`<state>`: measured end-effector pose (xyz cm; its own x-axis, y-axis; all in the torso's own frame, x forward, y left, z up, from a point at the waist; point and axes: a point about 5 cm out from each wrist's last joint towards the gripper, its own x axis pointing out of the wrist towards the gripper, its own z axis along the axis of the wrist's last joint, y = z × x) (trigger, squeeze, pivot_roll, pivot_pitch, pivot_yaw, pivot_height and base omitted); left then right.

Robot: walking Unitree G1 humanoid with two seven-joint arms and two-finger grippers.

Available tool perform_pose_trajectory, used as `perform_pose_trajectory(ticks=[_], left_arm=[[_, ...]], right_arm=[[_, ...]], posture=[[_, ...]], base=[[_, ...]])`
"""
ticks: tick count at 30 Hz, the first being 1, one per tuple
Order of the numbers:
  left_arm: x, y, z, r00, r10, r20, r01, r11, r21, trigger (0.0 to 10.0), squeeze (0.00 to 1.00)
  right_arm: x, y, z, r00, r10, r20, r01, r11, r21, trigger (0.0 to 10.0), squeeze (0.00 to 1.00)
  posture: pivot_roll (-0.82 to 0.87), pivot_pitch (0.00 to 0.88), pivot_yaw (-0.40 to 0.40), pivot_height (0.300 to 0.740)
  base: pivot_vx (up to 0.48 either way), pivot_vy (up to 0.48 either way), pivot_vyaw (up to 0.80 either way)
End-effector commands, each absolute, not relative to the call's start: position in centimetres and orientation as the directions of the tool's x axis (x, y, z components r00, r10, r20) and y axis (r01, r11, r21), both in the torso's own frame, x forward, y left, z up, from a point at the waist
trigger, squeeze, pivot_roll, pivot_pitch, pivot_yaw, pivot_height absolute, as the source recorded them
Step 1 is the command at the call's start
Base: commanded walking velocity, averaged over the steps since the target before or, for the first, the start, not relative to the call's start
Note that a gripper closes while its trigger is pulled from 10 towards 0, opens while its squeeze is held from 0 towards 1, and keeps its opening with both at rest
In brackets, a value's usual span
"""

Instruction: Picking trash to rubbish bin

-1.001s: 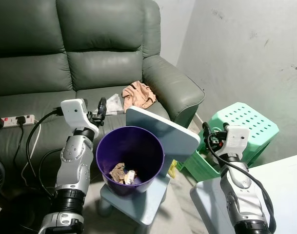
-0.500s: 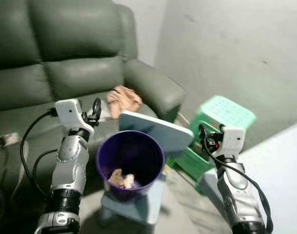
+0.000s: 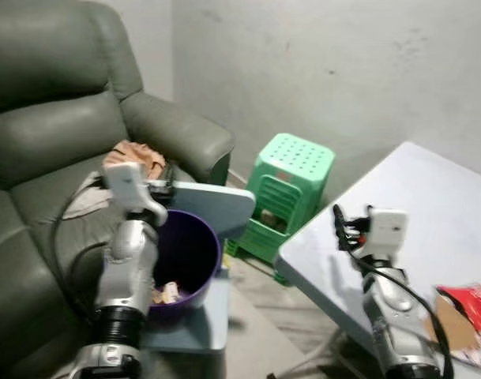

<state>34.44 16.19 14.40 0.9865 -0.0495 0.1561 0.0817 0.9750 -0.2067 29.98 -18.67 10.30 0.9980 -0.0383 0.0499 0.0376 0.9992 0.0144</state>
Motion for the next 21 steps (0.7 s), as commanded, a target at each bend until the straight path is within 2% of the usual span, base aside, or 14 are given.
perform_pose_trajectory(ticks=[1, 21], left_arm=[[34.52, 16.52, 14.60, 0.987, -0.045, 0.157, 0.075, 0.979, -0.188, 10.0, 0.00], [34.20, 15.86, 14.44, 0.982, -0.106, 0.154, 0.129, 0.980, -0.152, 10.0, 0.00]], right_arm=[[30.13, -18.57, 10.72, 0.998, -0.036, 0.061, 0.035, 0.999, 0.010, 10.0, 0.00], [29.76, -18.45, 10.44, 0.998, -0.040, 0.052, 0.039, 0.999, 0.012, 10.0, 0.00]], posture=[[-0.01, 0.000, -0.094, 0.740], [-0.01, 0.000, -0.071, 0.740]], base=[[0.000, 0.000, -0.76], [0.000, 0.000, -0.75]])
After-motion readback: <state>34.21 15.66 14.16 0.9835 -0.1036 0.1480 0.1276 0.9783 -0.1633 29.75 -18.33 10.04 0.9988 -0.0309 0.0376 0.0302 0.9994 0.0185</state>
